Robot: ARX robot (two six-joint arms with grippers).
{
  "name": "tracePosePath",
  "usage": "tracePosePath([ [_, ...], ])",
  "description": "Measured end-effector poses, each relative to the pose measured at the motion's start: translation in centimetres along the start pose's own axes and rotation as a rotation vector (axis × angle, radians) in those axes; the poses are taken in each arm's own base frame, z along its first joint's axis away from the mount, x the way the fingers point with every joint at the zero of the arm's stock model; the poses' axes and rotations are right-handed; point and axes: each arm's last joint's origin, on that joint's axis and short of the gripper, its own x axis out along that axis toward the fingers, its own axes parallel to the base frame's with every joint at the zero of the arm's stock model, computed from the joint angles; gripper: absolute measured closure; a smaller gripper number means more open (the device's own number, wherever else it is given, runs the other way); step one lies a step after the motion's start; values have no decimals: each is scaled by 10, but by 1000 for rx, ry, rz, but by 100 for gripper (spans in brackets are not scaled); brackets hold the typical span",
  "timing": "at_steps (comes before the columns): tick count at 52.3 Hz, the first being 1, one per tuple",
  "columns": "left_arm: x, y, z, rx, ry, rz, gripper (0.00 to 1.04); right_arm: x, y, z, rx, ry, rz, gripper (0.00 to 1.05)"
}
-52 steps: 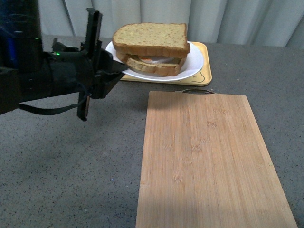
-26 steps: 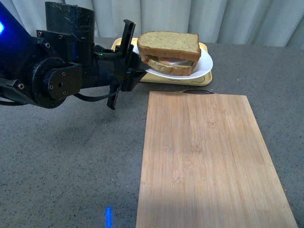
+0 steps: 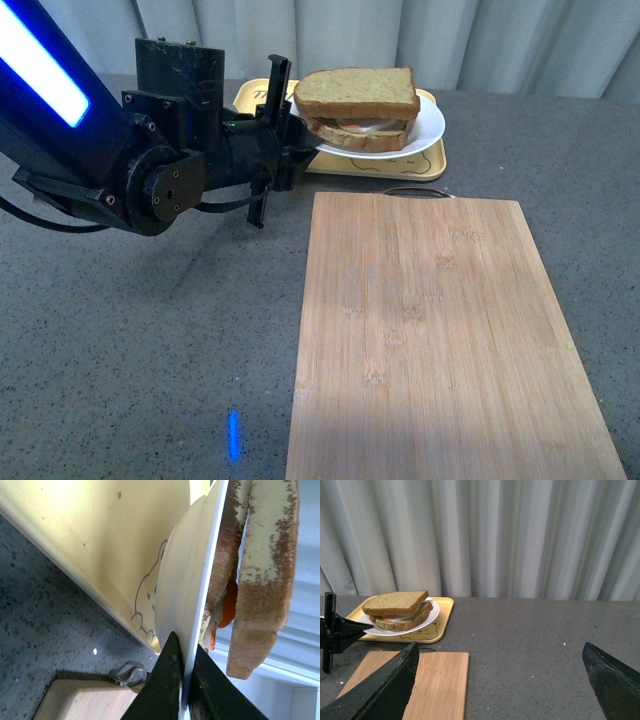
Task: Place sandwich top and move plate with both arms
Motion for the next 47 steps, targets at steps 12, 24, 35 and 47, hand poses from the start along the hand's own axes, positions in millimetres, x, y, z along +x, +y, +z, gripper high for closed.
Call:
tracePosePath([
  [12,6,5,3,-6,-16,-1,101,0,0,0,0,0,0,9],
  [24,2,7,8,2,-16,6,61,0,0,0,0,0,0,9],
  [35,-25,2,12,18,-30,25,22,0,0,0,0,0,0,9],
  [47,-73,-13,7,241,-202,74,12,0,0,0,0,0,0,9],
])
